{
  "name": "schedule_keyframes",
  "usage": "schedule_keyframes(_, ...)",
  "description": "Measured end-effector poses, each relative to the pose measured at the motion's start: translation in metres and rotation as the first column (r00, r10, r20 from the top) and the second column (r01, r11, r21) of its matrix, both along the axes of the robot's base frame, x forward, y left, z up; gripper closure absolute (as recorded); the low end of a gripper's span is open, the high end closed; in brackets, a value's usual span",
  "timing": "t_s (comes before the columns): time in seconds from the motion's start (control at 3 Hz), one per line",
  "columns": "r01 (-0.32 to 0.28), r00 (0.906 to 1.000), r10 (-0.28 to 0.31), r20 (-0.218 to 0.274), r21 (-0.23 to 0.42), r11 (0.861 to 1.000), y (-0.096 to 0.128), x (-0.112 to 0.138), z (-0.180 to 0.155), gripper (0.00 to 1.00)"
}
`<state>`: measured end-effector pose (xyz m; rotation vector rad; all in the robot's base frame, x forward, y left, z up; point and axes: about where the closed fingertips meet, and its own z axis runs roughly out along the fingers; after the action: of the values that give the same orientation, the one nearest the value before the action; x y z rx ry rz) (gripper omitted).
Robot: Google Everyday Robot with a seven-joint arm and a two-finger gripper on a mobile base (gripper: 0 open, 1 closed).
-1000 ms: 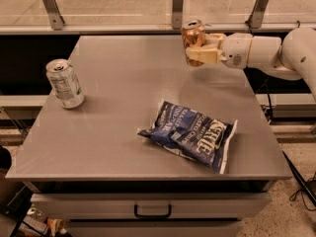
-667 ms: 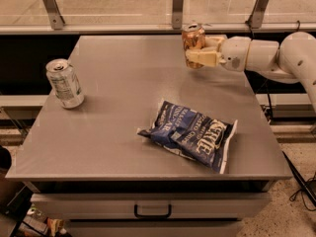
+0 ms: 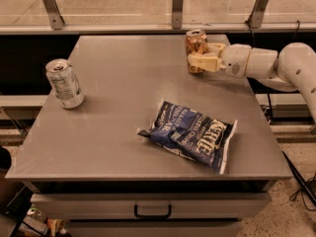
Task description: Place orange can upright
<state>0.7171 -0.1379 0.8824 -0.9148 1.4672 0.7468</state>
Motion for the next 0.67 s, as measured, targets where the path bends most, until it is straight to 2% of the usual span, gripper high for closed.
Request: schedule_keyframes(0.67,0.039,0.9992,-0.039,-0.008,0.038,0.999,-0.017,0.0006,-0.0176,1.0)
